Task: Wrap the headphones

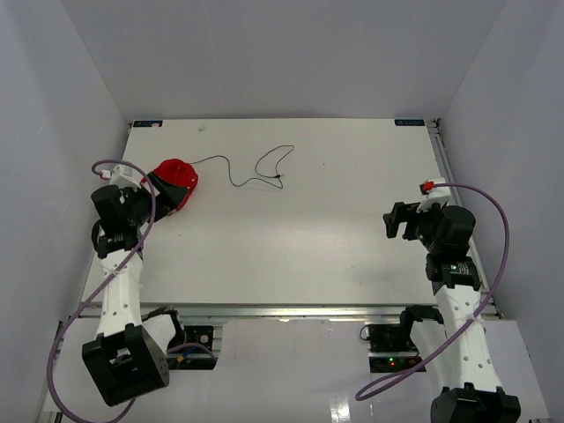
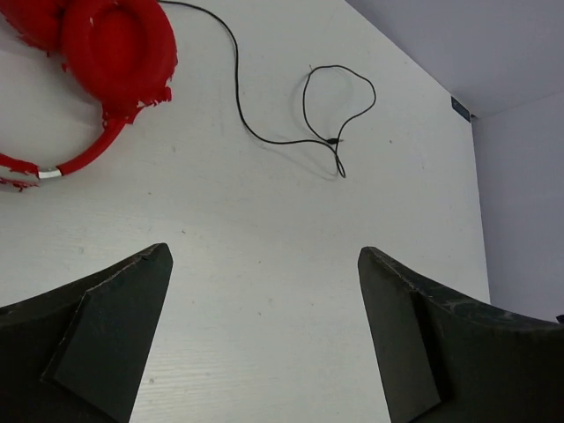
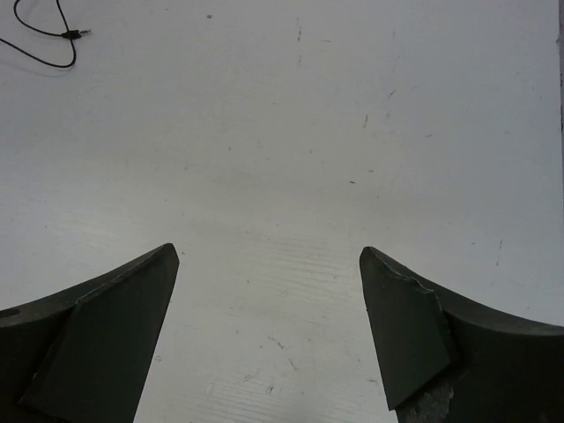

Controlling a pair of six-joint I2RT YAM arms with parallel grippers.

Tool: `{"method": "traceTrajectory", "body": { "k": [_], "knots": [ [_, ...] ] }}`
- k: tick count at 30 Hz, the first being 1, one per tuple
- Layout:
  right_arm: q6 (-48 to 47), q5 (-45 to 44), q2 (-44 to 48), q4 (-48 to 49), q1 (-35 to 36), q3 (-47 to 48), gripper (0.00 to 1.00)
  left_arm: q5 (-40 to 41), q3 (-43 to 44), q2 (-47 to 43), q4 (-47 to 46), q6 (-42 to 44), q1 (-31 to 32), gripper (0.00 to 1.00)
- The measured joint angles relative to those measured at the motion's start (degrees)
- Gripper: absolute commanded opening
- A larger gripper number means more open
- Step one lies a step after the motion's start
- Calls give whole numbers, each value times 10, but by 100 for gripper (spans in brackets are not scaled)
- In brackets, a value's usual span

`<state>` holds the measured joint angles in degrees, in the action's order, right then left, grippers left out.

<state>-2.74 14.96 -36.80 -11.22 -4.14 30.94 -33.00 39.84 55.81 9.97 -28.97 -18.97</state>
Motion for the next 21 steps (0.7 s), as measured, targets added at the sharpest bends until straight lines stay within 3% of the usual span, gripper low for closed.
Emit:
{"method": "traceTrajectory", "body": {
  "k": [4, 8, 11, 13, 18, 21],
  "knots": [
    [-39, 61, 1, -7, -2, 0, 90, 41, -20, 44, 9, -15, 0, 98],
    [-218, 227, 1, -86, -2, 0, 90, 110, 9, 137, 40, -37, -10, 95],
    [-303, 304, 1, -129, -2, 0, 90, 145, 59, 222, 71, -61, -25, 92],
    [-335, 334, 1, -143, -2, 0, 90, 158, 106, 284, 93, -76, -33, 85],
    [-378, 366, 1, -162, -2, 0, 90, 181, 228, 445, 153, -97, -38, 83],
    [-386, 371, 1, -162, 3, 0, 90, 190, 264, 486, 179, -100, -39, 81]
  ]
}}
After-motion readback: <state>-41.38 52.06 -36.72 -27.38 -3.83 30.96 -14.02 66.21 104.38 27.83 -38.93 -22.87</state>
